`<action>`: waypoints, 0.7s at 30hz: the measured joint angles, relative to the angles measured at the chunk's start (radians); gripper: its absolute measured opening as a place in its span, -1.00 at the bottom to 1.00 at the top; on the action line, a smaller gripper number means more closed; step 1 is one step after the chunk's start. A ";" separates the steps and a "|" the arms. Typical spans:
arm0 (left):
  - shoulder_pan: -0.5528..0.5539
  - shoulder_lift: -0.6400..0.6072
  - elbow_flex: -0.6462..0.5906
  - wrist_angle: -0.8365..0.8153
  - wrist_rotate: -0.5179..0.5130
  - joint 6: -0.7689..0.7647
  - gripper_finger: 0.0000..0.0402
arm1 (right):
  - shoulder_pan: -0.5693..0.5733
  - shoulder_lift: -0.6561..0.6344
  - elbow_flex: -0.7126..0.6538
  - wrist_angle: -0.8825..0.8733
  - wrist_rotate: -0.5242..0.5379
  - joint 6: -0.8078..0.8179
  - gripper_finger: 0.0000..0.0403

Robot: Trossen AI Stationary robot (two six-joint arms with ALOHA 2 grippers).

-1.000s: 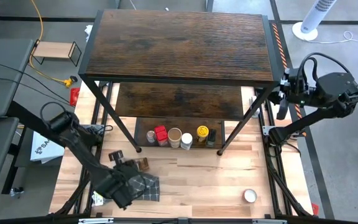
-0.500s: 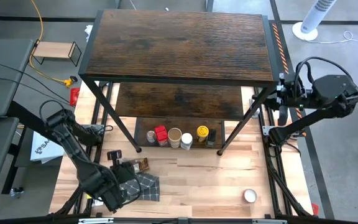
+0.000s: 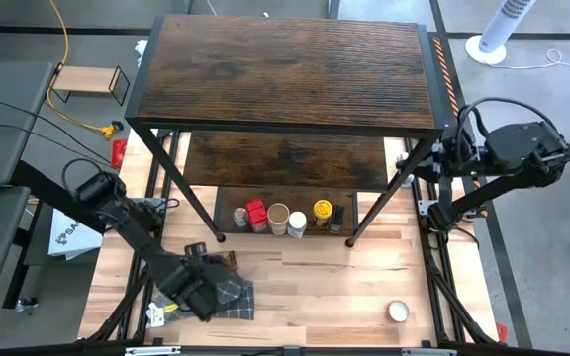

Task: Shelf spices
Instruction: Put the orange seasoning pack on the shelf

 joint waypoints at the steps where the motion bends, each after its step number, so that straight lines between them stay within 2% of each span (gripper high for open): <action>1: 0.014 0.000 -0.013 0.021 0.010 0.031 0.09 | 0.000 0.002 0.000 -0.004 -0.003 0.002 -1.00; 4: 0.053 0.000 -0.046 0.063 0.040 0.088 0.25 | 0.000 0.005 0.000 -0.015 -0.008 0.001 -1.00; 8: 0.087 0.000 -0.073 0.055 0.042 0.083 0.36 | 0.000 0.009 0.000 -0.039 -0.011 0.007 -1.00; 12: 0.094 0.000 -0.083 0.061 0.044 0.083 0.38 | 0.000 0.009 0.000 -0.053 -0.011 0.010 -1.00; 17: 0.086 0.000 -0.113 0.074 0.101 0.062 0.38 | 0.000 0.010 0.000 -0.069 -0.011 0.010 -1.00; 21: 0.073 0.000 -0.134 0.076 0.089 0.027 0.37 | 0.000 0.010 0.000 -0.090 -0.011 0.010 -1.00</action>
